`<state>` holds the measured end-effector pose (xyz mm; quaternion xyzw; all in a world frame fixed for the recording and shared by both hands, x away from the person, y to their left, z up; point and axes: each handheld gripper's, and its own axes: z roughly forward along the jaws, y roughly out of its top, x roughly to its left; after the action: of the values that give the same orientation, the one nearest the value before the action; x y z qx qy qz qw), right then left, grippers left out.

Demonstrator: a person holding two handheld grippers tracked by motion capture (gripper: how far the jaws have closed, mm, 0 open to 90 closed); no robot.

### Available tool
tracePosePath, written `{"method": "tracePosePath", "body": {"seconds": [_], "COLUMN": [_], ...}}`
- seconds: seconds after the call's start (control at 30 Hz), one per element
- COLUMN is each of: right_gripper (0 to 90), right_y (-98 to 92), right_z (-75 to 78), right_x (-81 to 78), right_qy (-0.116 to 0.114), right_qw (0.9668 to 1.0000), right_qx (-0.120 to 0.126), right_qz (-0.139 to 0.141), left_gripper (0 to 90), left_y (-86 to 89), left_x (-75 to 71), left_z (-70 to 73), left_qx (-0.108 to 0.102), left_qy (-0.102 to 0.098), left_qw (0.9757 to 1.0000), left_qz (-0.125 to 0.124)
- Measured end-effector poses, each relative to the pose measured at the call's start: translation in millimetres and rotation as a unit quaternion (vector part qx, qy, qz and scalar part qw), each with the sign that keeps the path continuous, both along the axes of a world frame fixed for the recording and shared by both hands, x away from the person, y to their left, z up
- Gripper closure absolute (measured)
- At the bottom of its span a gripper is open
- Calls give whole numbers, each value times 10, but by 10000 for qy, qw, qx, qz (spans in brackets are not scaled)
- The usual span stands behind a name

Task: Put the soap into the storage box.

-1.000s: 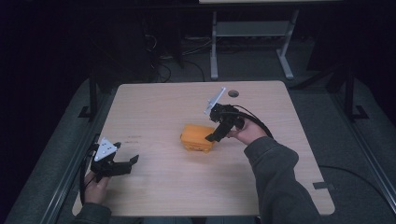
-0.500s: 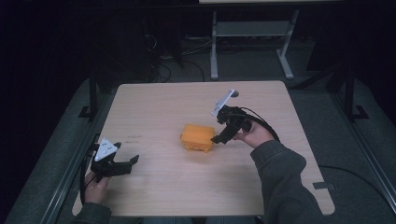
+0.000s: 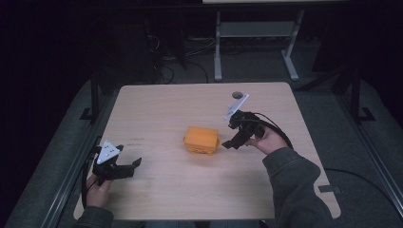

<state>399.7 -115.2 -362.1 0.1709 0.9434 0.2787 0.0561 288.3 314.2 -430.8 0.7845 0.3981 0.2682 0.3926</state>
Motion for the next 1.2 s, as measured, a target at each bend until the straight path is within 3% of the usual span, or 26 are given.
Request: {"method": "tracePosePath", "body": {"seconds": [0.63, 0.97, 1.2], "right_gripper": [174, 174, 174], "right_y": [-254, -439, -553], "right_z": [-9, -224, -275], "right_x": [-131, -221, -273], "right_qy": [-22, 125, 160], "right_qw": [9997, 9992, 9986], "right_qx": [89, 124, 154], "right_qz": [-226, -365, -489], "left_gripper": [141, 141, 141], "left_y": [-10, -22, -25], "left_x": [0, 0, 0], "left_z": [-5, -11, -13], "left_qx": [8, 22, 44], "left_qy": [13, 16, 27], "left_qw": [10000, 10000, 10000], "left_qz": [-11, -25, -27]}}
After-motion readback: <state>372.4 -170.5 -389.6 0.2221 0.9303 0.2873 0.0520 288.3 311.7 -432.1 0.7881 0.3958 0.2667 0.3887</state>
